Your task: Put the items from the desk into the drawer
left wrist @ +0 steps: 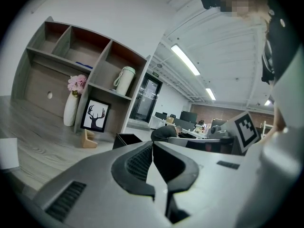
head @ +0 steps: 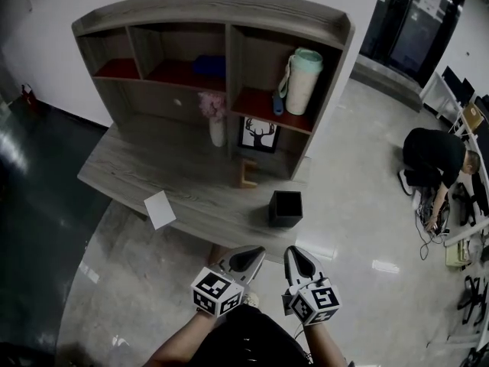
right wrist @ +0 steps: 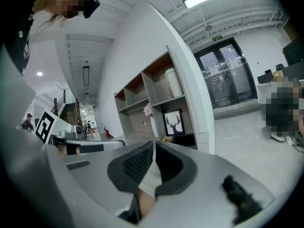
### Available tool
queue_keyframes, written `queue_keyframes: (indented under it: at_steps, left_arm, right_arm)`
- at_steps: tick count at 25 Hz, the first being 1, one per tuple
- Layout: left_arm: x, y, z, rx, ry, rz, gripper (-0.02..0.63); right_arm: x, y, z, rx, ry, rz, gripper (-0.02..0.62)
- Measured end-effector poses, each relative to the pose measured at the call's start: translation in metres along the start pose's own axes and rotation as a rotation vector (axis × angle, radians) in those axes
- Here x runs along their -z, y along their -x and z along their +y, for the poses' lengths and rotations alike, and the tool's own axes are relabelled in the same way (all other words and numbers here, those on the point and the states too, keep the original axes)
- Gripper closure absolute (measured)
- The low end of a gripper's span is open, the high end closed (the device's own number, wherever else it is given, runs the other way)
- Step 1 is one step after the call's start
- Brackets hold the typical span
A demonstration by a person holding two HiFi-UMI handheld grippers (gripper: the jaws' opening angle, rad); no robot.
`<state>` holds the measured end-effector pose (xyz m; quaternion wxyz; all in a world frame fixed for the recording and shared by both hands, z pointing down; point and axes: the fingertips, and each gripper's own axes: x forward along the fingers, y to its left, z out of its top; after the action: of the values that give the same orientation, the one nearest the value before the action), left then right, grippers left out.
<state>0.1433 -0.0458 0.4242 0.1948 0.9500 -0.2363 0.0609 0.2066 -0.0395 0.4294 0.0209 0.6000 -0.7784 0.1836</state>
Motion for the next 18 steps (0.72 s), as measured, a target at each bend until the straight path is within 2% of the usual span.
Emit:
queue_keyframes:
  at_steps: [9, 16, 17, 18]
  left_arm:
    - [-0.006, -0.049, 0.012, 0.014, -0.004, 0.016, 0.594]
    - [-0.005, -0.072, 0.029, -0.025, -0.009, 0.035, 0.594]
    - [-0.006, -0.075, 0.031, -0.028, -0.007, 0.035, 0.594]
    - [-0.008, -0.078, 0.034, -0.033, 0.000, 0.034, 0.594]
  right_arm:
    - [-0.009, -0.038, -0.027, -0.079, 0.068, 0.050, 0.583]
    - [-0.007, -0.066, -0.037, -0.191, 0.174, 0.133, 0.580]
    - [-0.007, -0.069, -0.039, -0.210, 0.201, 0.153, 0.572]
    - [-0.006, -0.073, -0.039, -0.232, 0.234, 0.178, 0.520]
